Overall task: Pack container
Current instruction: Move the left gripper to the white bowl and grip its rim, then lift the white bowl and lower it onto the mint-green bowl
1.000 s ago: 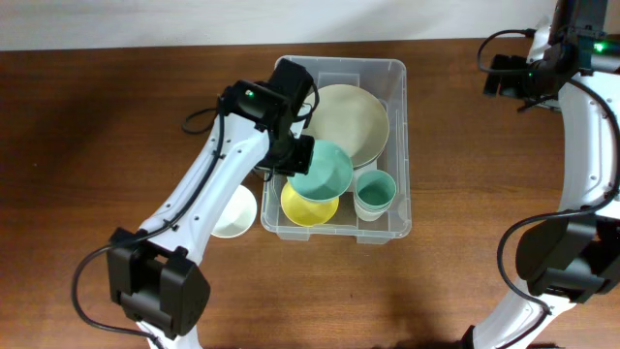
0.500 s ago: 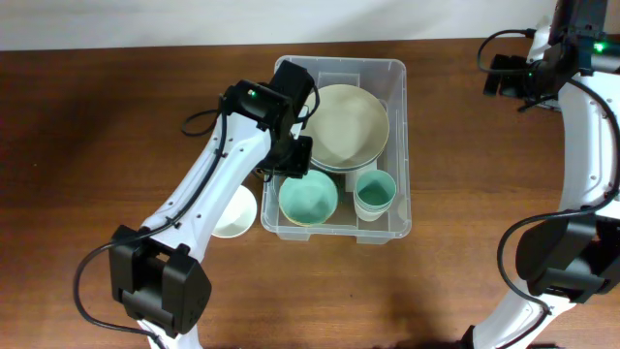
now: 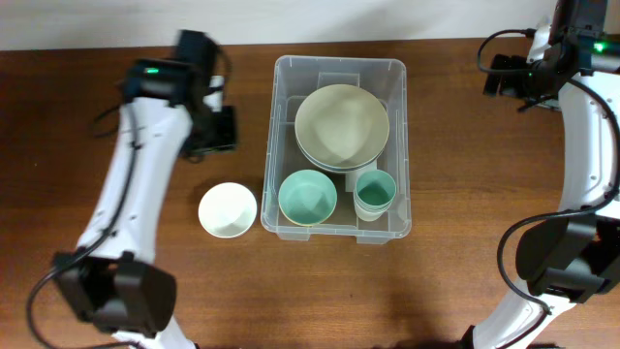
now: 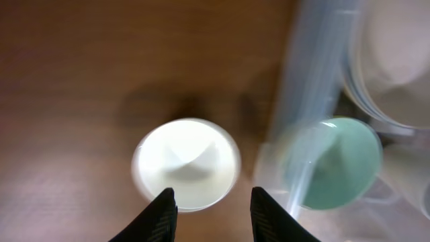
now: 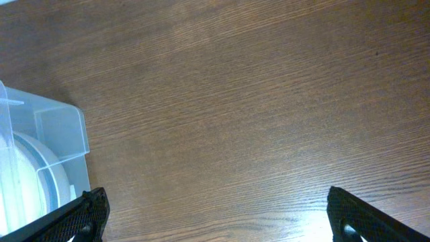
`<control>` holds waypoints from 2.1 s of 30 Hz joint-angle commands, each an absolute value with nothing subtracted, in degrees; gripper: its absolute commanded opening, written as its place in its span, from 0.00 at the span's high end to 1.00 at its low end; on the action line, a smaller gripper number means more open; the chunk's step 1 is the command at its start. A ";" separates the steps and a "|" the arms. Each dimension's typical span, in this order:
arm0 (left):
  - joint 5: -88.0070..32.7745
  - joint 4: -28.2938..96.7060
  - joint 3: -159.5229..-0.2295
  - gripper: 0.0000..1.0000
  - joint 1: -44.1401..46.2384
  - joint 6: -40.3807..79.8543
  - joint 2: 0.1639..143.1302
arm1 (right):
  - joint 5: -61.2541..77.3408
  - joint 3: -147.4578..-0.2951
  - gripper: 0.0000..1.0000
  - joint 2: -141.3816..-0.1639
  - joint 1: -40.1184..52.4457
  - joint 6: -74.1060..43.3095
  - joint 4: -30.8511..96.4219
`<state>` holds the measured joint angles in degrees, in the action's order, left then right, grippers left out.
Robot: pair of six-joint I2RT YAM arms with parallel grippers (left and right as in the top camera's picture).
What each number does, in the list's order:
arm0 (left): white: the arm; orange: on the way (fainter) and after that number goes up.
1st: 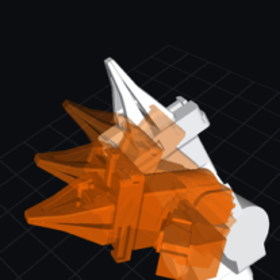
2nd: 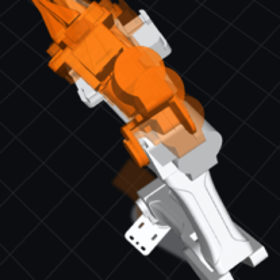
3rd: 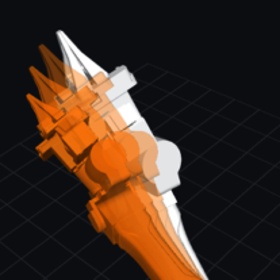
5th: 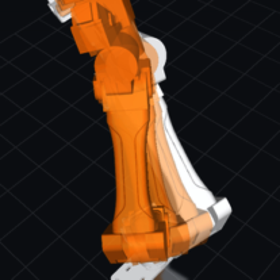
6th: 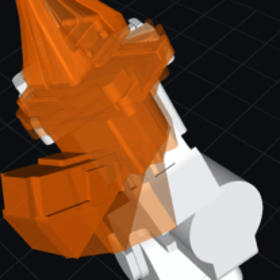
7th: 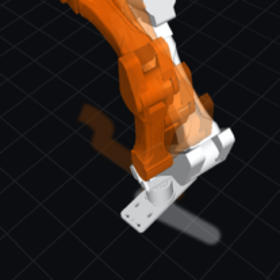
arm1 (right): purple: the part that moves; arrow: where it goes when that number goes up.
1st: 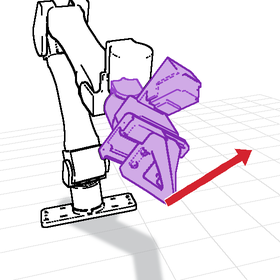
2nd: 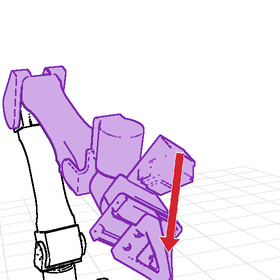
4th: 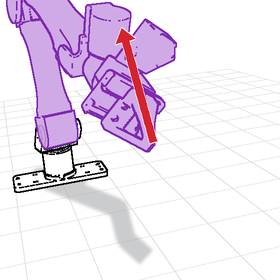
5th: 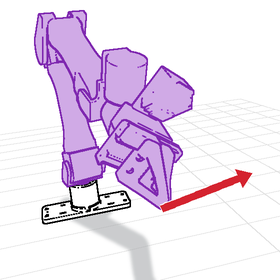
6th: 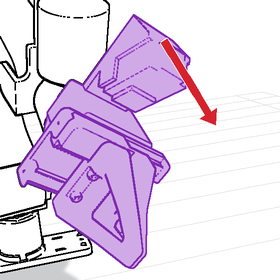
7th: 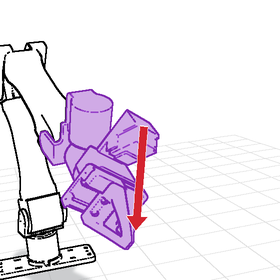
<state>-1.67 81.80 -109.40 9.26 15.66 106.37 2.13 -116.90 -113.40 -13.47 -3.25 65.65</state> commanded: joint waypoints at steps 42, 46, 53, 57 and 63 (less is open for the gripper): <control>-2.52 49.10 -66.94 0.99 -2.09 16.21 101.54 | 1.65 -117.43 0.01 -112.86 -13.74 -3.86 65.63; -2.59 53.47 -75.16 0.99 -2.35 16.21 97.47 | 1.67 -117.43 0.01 -112.86 -13.74 -3.86 65.63; -7.16 55.72 -82.19 0.99 4.73 16.23 86.04 | 1.67 -117.43 0.01 -112.86 -13.74 -3.86 65.63; -7.35 55.81 -82.19 0.99 12.49 16.27 84.58 | 1.67 -117.43 0.01 -112.86 -13.74 -3.86 65.60; -6.13 55.16 -82.17 0.99 25.50 16.69 87.50 | 1.67 -117.43 0.01 -112.86 -13.74 -3.86 65.60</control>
<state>-6.46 55.48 -81.76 21.15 16.12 85.60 2.15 -116.90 -113.40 -13.47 -3.27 65.63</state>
